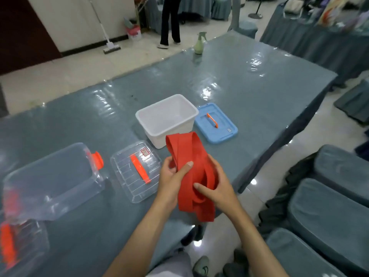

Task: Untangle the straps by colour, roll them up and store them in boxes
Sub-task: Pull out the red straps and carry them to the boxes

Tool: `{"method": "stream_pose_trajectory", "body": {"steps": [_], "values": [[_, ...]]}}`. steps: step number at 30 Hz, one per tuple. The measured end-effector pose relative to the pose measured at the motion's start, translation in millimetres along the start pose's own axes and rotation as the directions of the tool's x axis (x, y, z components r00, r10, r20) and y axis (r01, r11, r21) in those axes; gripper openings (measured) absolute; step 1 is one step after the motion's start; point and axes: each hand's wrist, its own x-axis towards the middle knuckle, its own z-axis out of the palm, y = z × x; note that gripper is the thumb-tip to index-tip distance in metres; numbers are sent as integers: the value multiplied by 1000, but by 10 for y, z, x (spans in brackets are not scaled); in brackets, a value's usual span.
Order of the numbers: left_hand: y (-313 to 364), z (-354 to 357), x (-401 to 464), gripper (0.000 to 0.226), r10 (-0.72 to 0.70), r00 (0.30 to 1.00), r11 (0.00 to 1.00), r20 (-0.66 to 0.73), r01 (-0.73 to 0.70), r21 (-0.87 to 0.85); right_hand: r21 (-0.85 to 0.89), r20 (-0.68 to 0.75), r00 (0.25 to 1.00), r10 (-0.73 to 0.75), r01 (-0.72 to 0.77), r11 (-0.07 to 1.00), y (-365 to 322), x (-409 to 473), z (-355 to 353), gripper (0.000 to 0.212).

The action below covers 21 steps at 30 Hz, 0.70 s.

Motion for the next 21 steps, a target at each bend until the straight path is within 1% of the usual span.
{"method": "stream_pose_trajectory", "body": {"steps": [3, 6, 8, 11, 13, 15, 17, 18, 19, 20, 21], "values": [[-62, 247, 289, 28, -9, 999, 999, -47, 7, -36, -21, 8, 1000, 13, -13, 1000, 35, 364, -215, 99], [-221, 416, 581, 30, -24, 993, 996, -115, 15, -83, -45, 28, 997, 67, -66, 997, 137, 732, -400, 112], [-357, 489, 782, 34, -42, 987, 995, -155, 27, -101, -95, 63, 993, 97, -91, 991, 224, 972, -492, 118], [-567, 547, 1105, 36, -70, 978, 993, -196, 49, -111, -176, 112, 983, 147, -126, 976, 408, 1323, -583, 120], [-726, 551, 1299, 37, -99, 970, 993, -220, 81, -91, -211, 147, 970, 194, -161, 964, 563, 1515, -613, 117], [-875, 524, 1460, 41, -136, 958, 991, -251, 130, -39, -266, 197, 958, 209, -153, 952, 720, 1675, -632, 113], [-1024, 471, 1591, 48, -161, 943, 982, -291, 181, 45, -337, 254, 941, 222, -129, 932, 858, 1819, -642, 105], [-1096, 444, 1643, 50, -160, 938, 975, -308, 200, 102, -380, 285, 929, 236, -117, 917, 914, 1888, -639, 98], [-1171, 416, 1689, 52, -154, 935, 963, -318, 215, 164, -424, 319, 916, 245, -94, 901, 971, 1953, -630, 88], [-1238, 393, 1721, 52, -145, 936, 949, -321, 224, 223, -486, 359, 904, 234, -33, 873, 1031, 2016, -631, 81], [-1294, 376, 1737, 49, -133, 937, 932, -322, 229, 282, -553, 395, 890, 228, 32, 833, 1088, 2082, -636, 79]]}}
